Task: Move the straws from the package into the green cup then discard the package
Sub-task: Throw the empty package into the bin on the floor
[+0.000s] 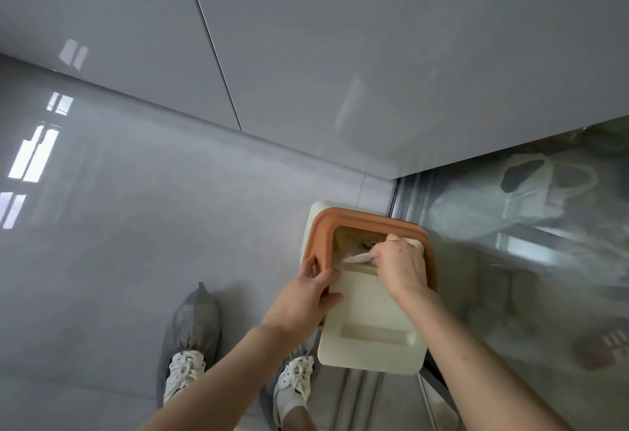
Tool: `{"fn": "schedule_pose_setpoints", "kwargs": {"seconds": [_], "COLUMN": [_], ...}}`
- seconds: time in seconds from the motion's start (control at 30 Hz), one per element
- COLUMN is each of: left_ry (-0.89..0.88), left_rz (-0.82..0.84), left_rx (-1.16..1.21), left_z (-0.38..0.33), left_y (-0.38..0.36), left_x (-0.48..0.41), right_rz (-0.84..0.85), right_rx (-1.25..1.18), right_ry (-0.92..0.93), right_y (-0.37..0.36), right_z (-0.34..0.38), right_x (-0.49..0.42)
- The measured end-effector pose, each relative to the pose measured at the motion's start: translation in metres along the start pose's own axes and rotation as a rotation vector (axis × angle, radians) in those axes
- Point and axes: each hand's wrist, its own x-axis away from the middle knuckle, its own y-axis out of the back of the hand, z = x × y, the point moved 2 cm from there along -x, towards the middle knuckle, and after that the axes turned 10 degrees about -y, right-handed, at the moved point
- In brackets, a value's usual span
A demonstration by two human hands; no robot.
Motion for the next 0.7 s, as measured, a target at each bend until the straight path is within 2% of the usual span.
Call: {"fn": "schedule_pose_setpoints", "kwargs": {"seconds": [0.13,0.23,0.3,0.37,0.5,0.53,0.6,0.7], "left_ry": [-0.015,-0.032,-0.046,-0.073,-0.076,-0.073,-0.069,-0.053], "left_rz": [0.004,-0.003,0.001,0.024,0.069,0.069,0.073,0.085], "left_rx": [-0.008,-0.022,-0.025,-0.035,-0.07,-0.064,-0.063,-0.085], "left_z": [0.003,0.004,0.005,0.007,0.009,0.008,0.004,0.001], "left_y": [-0.004,-0.005,-0.006,-0.007,-0.011,-0.01,-0.009,-0.004], "left_x": [0.005,0.006,0.007,0.01,0.017,0.016,0.014,0.009], "right_rz": [-0.123,-0.158,-0.115,-0.016,0.463,0.518,0.5,0.389], "right_rx": [-0.416,-0.523,-0.445,-0.244,-0.007,0.03,0.128,0.19], "right_ry": [-0.114,-0.092,-0.035,0.014,-0.166,-0.214,-0.296,-0.395], "right_y": [-0.007,-0.017,-0.025,-0.032,-0.039,-0.039,-0.035,-0.026], "right_z": [0.008,0.012,0.018,0.024,0.018,0.016,0.011,0.003], "right_x": [0.002,0.007,0.008,0.004,-0.004,-0.004,-0.003,0.004]}}
